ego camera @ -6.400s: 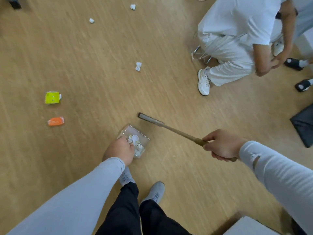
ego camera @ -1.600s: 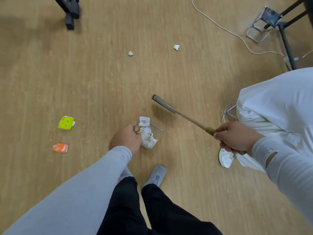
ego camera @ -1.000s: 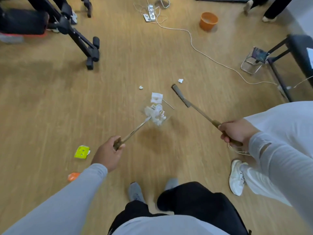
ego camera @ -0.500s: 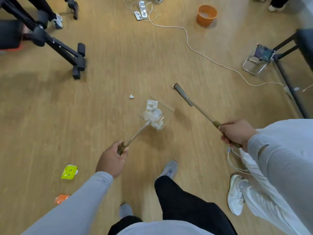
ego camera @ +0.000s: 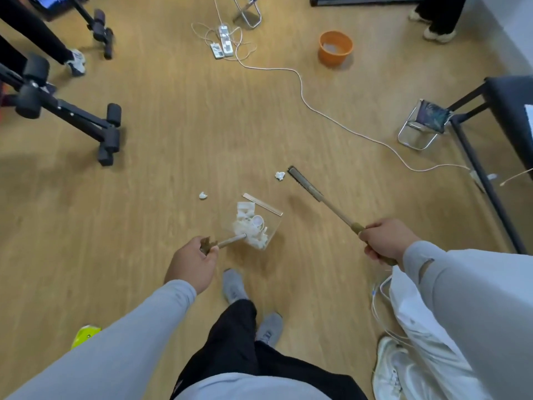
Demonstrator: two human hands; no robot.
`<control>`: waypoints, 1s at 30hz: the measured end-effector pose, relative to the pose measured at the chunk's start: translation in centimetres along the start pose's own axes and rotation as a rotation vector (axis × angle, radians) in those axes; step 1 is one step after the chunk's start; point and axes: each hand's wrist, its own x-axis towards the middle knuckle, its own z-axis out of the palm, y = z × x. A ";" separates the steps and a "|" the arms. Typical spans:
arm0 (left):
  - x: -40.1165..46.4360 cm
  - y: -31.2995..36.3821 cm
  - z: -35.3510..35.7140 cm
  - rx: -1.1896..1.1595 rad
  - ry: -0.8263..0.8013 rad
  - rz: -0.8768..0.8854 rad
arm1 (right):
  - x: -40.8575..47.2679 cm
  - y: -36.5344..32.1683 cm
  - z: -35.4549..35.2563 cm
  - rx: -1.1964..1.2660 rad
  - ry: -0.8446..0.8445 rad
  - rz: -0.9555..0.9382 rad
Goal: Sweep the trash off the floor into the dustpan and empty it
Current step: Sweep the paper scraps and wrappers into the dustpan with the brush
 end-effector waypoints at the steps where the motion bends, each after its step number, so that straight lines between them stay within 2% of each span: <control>1: 1.0 1.0 0.1 -0.003 0.004 -0.006 | 0.7 -0.8 -0.4 -0.008 0.001 0.001; 9: 10.3 6.9 1.2 0.039 -0.086 -0.040 | 5.3 -7.9 -3.4 -0.105 -0.012 0.003; 19: 18.1 11.8 3.8 0.009 -0.134 -0.178 | 12.4 -16.1 -4.2 -0.134 -0.030 -0.007; 25: 20.9 14.4 5.5 0.035 -0.174 -0.248 | 17.1 -19.6 -4.8 -0.194 -0.058 -0.026; 30: 20.9 15.6 6.9 0.071 -0.136 -0.272 | 20.7 -22.0 -4.8 -0.243 -0.108 -0.051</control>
